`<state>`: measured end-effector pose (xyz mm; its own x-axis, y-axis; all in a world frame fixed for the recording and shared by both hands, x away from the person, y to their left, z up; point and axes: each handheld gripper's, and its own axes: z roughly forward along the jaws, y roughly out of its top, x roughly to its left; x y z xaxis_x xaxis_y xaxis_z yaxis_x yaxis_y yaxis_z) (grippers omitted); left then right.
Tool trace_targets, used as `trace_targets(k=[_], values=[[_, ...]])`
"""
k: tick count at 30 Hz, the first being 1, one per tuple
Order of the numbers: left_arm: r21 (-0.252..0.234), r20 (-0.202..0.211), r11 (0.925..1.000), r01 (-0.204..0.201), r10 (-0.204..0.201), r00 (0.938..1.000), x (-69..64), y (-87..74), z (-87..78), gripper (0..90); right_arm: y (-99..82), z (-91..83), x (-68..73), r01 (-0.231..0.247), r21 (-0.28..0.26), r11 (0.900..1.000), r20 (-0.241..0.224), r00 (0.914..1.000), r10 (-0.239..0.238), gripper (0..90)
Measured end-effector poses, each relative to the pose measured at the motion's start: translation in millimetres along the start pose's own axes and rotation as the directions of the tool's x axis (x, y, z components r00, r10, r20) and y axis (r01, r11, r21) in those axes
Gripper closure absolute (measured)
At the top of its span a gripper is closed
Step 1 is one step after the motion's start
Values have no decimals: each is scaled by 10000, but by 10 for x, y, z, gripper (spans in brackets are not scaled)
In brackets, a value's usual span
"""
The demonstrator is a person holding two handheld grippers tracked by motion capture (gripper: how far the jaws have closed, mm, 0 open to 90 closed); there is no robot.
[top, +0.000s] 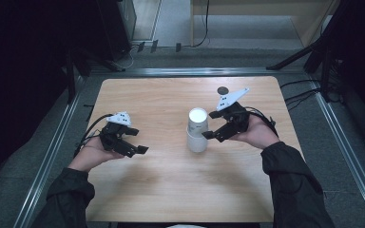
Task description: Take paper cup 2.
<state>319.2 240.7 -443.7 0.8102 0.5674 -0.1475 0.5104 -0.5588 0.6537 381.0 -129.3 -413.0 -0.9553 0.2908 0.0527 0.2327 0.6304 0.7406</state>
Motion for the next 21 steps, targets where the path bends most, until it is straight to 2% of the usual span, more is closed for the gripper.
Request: trace_targets(k=[9, 14, 21], values=[[-125, 255, 9998, -132, 135, 9996, -53, 10, 51, 143, 134, 125, -74, -31, 123, 9999, -157, 9999, 33, 184], [-18, 297, 9998, -204, 205, 9993, -52, 8, 77, 143, 215, 177, -99, 42, 202, 9998, -127, 9999, -40, 198], [20, 292, 9998, -211, 210, 9994, -44, -1, 88, 143, 263, 200, -100, 16, 253, 9997, -175, 9998, -11, 310]])
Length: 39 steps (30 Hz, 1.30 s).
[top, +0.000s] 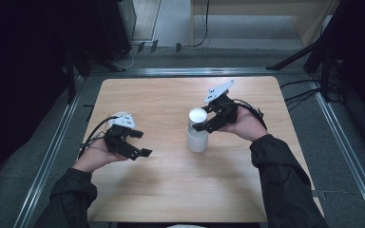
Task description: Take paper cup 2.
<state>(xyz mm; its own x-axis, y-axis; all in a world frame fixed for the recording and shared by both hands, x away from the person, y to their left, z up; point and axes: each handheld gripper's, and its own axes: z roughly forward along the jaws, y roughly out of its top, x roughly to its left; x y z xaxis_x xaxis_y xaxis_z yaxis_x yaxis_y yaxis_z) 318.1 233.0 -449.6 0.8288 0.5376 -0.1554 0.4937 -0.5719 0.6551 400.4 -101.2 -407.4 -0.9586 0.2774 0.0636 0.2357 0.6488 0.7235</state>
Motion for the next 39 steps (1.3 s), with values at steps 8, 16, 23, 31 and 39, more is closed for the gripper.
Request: trace_targets(k=[8, 16, 23, 31, 39], values=[[44, 21, 10000, -26, 26, 10000, 2, 3, 15, 143, 3, -16, -2, -60, 51, 10000, -29, 10000, 61, 320], [-3, 71, 10000, 37, -37, 10000, 2, -1, 11, 143, 15, -38, 7, -134, 145, 9998, 0, 9999, 134, 324], [17, 113, 10000, -31, 31, 9999, -2, 1, 17, 143, 29, -65, 6, -93, 105, 9999, 12, 10000, 93, 326], [59, 120, 10000, -41, 40, 9999, -1, -3, 18, 143, 42, -74, 9, -53, -26, 10000, 24, 10000, 53, 309], [73, 105, 10000, -32, 31, 9999, 1, -7, 19, 143, 49, -78, 16, -42, -86, 10000, 16, 10000, 43, 328]])
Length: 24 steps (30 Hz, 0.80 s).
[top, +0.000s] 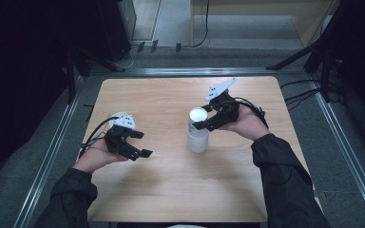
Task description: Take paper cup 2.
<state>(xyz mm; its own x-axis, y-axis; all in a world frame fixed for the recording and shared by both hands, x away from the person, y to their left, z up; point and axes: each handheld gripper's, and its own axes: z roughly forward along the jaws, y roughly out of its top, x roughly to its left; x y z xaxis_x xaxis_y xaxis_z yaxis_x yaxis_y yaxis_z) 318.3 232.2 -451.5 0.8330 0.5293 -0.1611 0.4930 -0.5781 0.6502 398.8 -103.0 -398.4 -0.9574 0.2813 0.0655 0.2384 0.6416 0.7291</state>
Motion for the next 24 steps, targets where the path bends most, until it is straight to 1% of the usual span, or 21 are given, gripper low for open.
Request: trace_targets(k=[7, 12, 18, 20, 24], values=[[-12, 24, 10000, 14, -14, 10000, 5, -2, 0, 143, 0, -16, 8, 55, -29, 10000, 54, 10000, -55, 332], [-1, 14, 10000, 25, -25, 10000, 4, -4, 8, 143, 7, -29, 15, -15, -66, 10000, 94, 10000, 15, 334], [-87, 24, 9999, 70, -70, 10000, 5, -4, -2, 143, 46, -83, 20, -4, -93, 10000, 136, 9999, 5, 337], [-98, 20, 9999, 66, -66, 10000, 4, -5, -2, 143, 66, -109, 23, -131, -81, 9999, 134, 9998, 132, 338], [-111, 54, 9999, 53, -53, 10000, 4, -2, -2, 143, 107, -155, 25, -190, -164, 9997, 101, 9998, 192, 341]])
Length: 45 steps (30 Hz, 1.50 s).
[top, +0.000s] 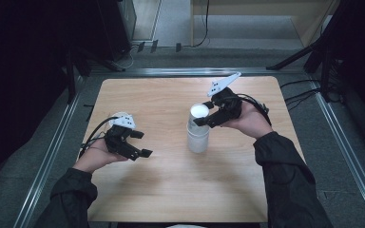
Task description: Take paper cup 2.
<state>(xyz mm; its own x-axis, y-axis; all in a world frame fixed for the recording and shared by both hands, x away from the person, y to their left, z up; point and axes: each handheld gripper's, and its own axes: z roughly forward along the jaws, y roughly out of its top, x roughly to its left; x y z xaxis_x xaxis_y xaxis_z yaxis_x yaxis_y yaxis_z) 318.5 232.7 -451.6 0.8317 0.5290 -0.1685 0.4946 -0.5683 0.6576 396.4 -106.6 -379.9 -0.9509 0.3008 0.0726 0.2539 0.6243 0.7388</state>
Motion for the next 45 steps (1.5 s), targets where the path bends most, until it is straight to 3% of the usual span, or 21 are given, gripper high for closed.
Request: trace_targets(k=[19, 27, 37, 45], values=[[-256, 122, 9997, 9, -6, 9999, -7, 9, -20, 142, 276, -358, 81, 246, -158, 9996, 144, 9996, -244, 344], [-384, 315, 9992, 71, -59, 9995, -9, 15, -47, 142, 411, -531, 263, 341, -192, 9992, -104, 9994, -343, 347], [-661, 293, 9977, -130, 149, 9995, -74, 50, -58, 142, 224, -579, 621, 421, -311, 9986, -634, 9970, -440, 348], [-639, 532, 9972, -384, 418, 9977, -171, 100, -15, 130, 9, -525, 773, 469, -599, 9971, -904, 9945, -522, 349]])
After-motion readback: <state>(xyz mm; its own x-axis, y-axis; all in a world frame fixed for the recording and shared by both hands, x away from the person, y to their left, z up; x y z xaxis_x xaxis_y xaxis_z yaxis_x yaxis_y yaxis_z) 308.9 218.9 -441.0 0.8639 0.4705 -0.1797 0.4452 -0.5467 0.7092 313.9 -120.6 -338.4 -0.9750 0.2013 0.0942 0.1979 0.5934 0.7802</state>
